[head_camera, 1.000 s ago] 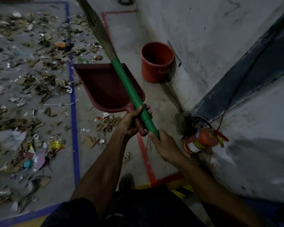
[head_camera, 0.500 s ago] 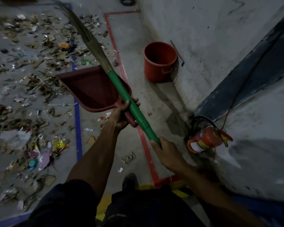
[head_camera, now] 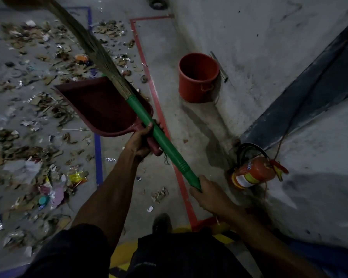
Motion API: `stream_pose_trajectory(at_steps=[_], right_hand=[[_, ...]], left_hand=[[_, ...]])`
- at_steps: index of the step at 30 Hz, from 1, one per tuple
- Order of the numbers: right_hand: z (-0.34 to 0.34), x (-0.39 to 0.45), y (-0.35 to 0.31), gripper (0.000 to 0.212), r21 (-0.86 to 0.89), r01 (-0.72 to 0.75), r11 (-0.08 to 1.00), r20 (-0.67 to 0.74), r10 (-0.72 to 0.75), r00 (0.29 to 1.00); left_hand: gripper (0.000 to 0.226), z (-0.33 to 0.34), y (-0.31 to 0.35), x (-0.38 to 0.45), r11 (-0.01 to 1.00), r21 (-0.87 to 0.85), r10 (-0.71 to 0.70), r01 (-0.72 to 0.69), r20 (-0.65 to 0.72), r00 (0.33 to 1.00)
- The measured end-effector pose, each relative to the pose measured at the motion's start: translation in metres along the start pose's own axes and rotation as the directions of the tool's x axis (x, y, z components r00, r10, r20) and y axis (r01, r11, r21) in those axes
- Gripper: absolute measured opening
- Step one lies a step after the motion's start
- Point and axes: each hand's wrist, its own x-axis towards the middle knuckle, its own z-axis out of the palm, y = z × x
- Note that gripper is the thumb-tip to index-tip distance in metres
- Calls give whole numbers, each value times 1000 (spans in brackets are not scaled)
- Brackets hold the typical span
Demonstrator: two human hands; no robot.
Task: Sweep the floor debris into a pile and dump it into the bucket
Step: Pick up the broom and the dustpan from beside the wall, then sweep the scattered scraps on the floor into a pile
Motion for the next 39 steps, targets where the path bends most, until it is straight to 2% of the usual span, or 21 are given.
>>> stream_pose_trajectory(at_steps=[3,5,10,14,17,19,21,26,33,39], right_hand=[[5,3,-11,25,76,-57,996,-48,61,997],[9,5,-15,22,82,-76,994,-121,85,989],[18,5,-19,18,187,-89,978,-119,113,986],[14,11,-27,10,256,-115,960,-87,142,986],[11,23,-34,11,351,-157,923,-73,194,978],[8,31,-40,14,442,-183,878,-61,233,971],[2,37,-48,22,529,-203,824,-20,251,968],[-24,59,-74,40,696,-260,669,120,249,961],[-53,85,-71,52,742,-323,588,281,166,945],[-68,90,-49,38,706,-290,646,295,104,950]], left_hand=[[30,21,8,-36,993,-109,62,-48,127,990],[28,23,9,-43,975,-216,95,-45,228,969],[27,12,9,-59,985,-172,2,23,144,990],[34,-7,-1,-74,976,-200,-58,84,135,989],[4,-20,-7,-85,974,-196,-95,115,106,990],[18,-26,-10,-93,971,-204,-101,124,124,987],[38,-32,-15,-100,965,-214,-108,151,199,974],[47,-25,-26,-121,966,-167,-142,196,290,946],[25,14,-56,-142,976,-131,-116,175,368,923],[19,59,-88,-153,967,-146,-139,207,375,916]])
